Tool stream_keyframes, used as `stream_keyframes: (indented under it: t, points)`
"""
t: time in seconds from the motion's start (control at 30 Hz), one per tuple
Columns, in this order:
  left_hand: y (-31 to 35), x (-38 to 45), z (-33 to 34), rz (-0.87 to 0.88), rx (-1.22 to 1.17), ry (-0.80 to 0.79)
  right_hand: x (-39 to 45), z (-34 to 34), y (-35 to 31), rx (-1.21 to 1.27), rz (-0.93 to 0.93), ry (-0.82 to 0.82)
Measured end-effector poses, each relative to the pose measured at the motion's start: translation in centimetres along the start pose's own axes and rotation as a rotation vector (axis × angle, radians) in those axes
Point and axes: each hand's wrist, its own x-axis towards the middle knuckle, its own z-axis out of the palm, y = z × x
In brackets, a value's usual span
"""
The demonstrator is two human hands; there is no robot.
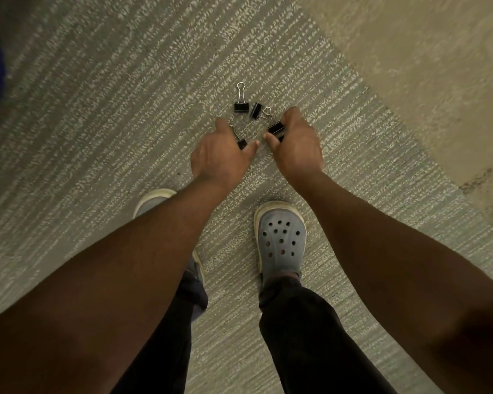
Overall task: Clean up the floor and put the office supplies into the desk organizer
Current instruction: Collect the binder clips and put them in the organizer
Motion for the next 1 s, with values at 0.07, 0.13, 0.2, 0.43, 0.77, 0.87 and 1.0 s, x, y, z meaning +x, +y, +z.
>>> stream_keyframes:
  t: [0.07,0.13,0.2,0.43,0.77,0.87,1.0]
  points:
    - [0.7,0.1,0.2,-0.044,0.035,0.006,0.1,0.3,0.4,-0.011,-0.034,-0.009]
    - [1.2,0.3,0.2,-0.081,0.041,0.003,0.1,0.2,0.5,0.033,-0.058,-0.011]
    - [1.4,0.2,0.2,-0.09,0.036,0.002,-0.1,-0.3,0.4,0.177,-0.073,-0.007]
    - [-0.2,1.0,-3.3,-0.077,-0.736,-0.102,-0.5,-5.0,0.0,1.245,0.187,-0.534]
    - [-0.2,2.4,-8.9,-0.036,-1.411,-0.307,0.3,-9.3,-0.9,1.55,-0.2,-0.865]
    - [0.4,3.3,-8.1,-0.224,-1.173,-0.211,1.0,-9.8,-1.1,1.601,-0.234,-0.878]
    - [0.4,4.5,-5.2,-0.063,-0.538,-0.082,1.4,-10.1,-1.3,1.451,-0.091,-0.616]
